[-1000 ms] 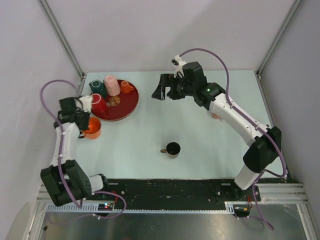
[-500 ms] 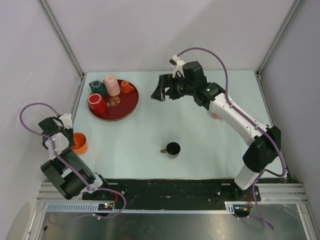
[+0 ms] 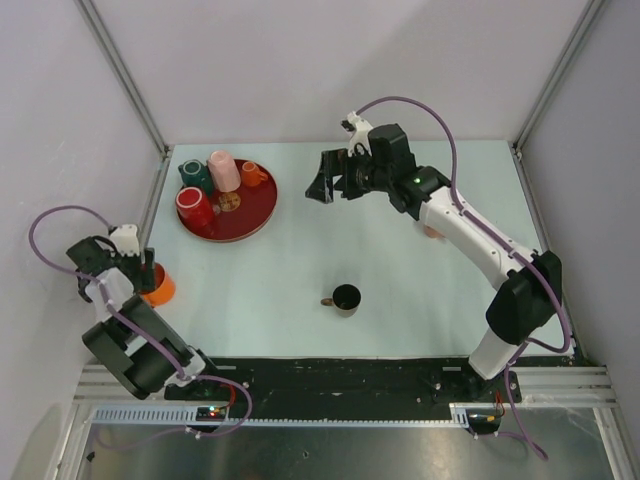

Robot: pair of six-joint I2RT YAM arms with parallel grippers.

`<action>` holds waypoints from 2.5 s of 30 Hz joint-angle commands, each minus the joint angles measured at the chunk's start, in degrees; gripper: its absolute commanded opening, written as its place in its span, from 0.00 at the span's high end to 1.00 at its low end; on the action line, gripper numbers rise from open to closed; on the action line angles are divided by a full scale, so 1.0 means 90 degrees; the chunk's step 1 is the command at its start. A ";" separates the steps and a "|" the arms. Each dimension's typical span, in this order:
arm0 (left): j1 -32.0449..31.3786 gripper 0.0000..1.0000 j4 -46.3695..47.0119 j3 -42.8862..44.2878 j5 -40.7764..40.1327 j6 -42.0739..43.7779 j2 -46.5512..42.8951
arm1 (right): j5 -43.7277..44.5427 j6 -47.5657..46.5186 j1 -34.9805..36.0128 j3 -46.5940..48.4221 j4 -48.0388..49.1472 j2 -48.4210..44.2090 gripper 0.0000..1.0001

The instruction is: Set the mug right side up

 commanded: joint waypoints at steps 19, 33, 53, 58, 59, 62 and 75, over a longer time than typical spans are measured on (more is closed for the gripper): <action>-0.3690 0.00 -0.2102 0.5870 -0.1948 -0.3095 0.2927 | -0.0084 -0.0136 -0.0445 -0.1131 0.0384 -0.0656 0.01; -0.3736 0.01 -0.2096 0.6782 -0.1723 -0.3318 0.4917 | 0.0120 -0.0063 -0.0472 -0.1331 0.0152 -0.0660 0.01; -0.4352 0.34 -0.2102 0.4800 0.0015 -0.1322 0.3702 | 0.0374 -0.0182 -0.0469 -0.1448 -0.0110 -0.0896 0.01; -0.4504 0.21 -0.2315 0.5071 0.0416 -0.0136 0.3890 | 0.0346 -0.0209 -0.0470 -0.1458 -0.0138 -0.0915 0.01; -0.4501 0.16 -0.2453 0.5124 0.0568 0.0196 0.3914 | 0.0346 -0.0221 -0.0470 -0.1459 -0.0157 -0.0929 0.01; -0.4500 0.03 -0.2725 0.5246 0.0931 0.0908 0.3934 | 0.0409 -0.0249 -0.0474 -0.1492 -0.0236 -0.0988 0.01; -0.4642 0.00 -0.3233 0.7228 0.1230 -0.0799 0.4751 | 0.0515 -0.0217 -0.0445 -0.1702 -0.0238 -0.1176 0.01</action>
